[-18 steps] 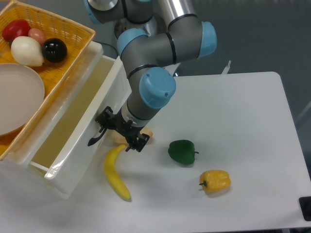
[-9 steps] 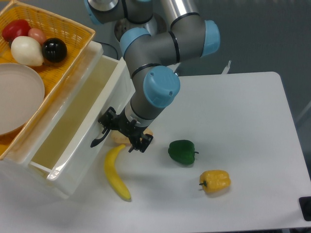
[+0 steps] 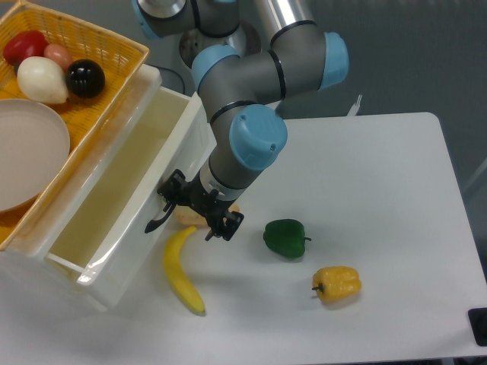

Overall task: Slide the top drawer open
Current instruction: 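Pull the handle outward, sliding the upper drawer out of the cabinet, then keep pulling the drawer handle further out along the drawer's slide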

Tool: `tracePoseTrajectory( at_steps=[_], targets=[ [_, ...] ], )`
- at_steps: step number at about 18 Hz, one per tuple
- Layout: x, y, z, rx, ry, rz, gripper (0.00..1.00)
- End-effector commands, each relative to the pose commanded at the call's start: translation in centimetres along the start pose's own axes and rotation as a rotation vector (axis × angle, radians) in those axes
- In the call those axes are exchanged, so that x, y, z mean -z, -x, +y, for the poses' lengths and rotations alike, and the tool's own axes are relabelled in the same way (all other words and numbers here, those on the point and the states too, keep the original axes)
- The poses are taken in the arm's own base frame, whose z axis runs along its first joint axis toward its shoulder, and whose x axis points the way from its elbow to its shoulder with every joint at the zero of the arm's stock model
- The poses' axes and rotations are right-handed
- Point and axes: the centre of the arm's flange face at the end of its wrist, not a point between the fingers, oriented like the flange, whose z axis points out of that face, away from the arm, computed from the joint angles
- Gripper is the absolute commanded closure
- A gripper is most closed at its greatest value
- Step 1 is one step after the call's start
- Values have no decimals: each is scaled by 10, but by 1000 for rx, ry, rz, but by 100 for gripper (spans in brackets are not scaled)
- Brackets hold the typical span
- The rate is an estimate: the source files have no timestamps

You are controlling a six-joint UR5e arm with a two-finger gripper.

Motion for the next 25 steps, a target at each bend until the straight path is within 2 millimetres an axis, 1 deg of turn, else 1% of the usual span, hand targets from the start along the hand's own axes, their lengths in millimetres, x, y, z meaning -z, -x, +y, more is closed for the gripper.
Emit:
tracePoseTrajectory(
  at_steps=[6, 8, 10, 12, 16, 19, 25],
  targets=[
    [0, 5, -3, -2, -1, -1, 0],
    [4, 8, -2, 1, -6, -6, 0],
    [2, 10, -2, 1, -5, -4, 0],
    [6, 15, 1, 2, -10, -8, 0],
    [8, 18, 2, -8, -12, -10, 0],
    [10, 25, 5, -3, -16, -13, 0],
    [14, 33, 4, 0, -22, -18, 0]
  ],
)
